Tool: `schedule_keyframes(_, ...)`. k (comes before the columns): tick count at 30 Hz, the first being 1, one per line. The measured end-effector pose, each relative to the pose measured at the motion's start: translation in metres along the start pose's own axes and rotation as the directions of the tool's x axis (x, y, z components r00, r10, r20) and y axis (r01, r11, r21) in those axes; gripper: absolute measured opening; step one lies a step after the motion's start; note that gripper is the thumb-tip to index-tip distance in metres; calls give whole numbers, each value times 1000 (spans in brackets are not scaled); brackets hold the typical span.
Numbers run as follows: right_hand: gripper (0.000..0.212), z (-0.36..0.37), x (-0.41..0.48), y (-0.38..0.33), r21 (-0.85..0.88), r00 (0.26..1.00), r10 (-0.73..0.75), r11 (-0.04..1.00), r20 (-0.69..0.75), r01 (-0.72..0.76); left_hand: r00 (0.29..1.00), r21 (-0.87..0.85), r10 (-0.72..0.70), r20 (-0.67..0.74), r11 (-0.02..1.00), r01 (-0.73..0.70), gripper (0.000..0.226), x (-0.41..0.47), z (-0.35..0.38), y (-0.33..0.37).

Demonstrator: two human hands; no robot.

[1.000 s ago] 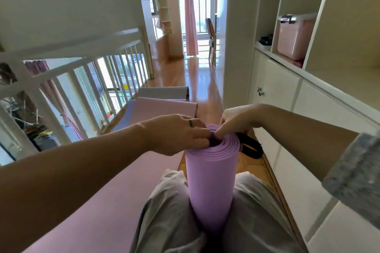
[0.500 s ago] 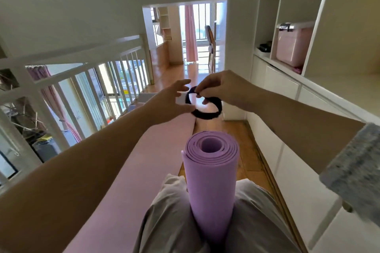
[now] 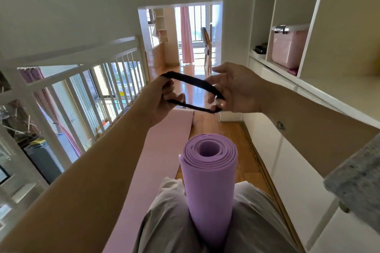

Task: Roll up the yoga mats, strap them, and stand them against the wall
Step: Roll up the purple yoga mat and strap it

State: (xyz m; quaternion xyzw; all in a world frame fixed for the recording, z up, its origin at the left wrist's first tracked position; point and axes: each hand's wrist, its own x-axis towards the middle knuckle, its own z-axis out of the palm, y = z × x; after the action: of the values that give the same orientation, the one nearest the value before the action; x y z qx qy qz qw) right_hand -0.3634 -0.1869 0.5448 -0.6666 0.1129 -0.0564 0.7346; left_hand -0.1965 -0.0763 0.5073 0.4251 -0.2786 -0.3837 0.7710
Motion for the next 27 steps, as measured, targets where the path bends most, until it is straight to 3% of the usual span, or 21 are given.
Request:
schedule_keyframes(3, 60, -5, 4, -6, -356, 971, 226, 916, 78, -185, 995, 278, 24, 97, 959, -51, 38, -3, 7, 5)
schedule_keyframes(5, 60, -4, 8, -7, -625, 958, 287, 746, -7, -229, 982, 588, 49, 184, 795, -149, 32, -9, 15, 8)
schedule_keyframes(7, 52, -5, 10, -4, -747, 953, 286, 610, -101, -262, 957, 812, 49, 286, 517, -270, 26, -16, 22, 13)
schedule_keyframes(9, 43, -4, 9, -2, -784, 959, 242, 563, -147, -263, 910, 895, -6, 414, 186, -406, 24, -23, 28, 18)
schedule_keyframes(11, 34, -1, 11, -1, -833, 963, 175, 485, -204, -265, 841, 830, -120, 528, -137, -540, 20, -30, 32, 19)
schedule_keyframes(13, 29, 0, 17, 1, -885, 963, 111, 381, -244, -268, 763, 625, -228, 605, -458, -632, 15, -37, 36, 12)
schedule_keyframes(14, 27, -3, 23, 4, -911, 966, 73, 321, -249, -260, 707, 486, -277, 651, -563, -668, 18, -41, 38, 6)
schedule_keyframes(17, 27, -6, 35, 9, -929, 956, -47, 251, -291, -271, 570, 231, -443, 691, -613, -756, 32, -52, 44, -13)
schedule_keyframes(19, 26, 0, 39, 12, -953, 960, -122, 205, -251, -223, 580, 198, -501, 642, -623, -757, 37, -55, 46, -22)
schedule_keyframes(22, 21, 2, 41, 20, -975, 952, -217, 107, -214, -195, 758, 388, -499, 420, -657, -647, 29, -46, 45, -13)
schedule_keyframes(24, 22, 2, 40, 23, -970, 966, -127, 122, -226, -211, 840, 551, -531, 110, -671, -496, 27, -32, 34, 0)
schedule_keyframes(26, 29, 9, 36, 23, -976, 980, -27, 108, -195, -191, 815, 830, -558, -155, -521, -199, 28, -16, 20, 16)
schedule_keyframes(27, 32, 13, 35, 22, -983, 985, -7, 70, -170, -169, 795, 899, -571, -206, -431, -76, 27, -14, 15, 20)
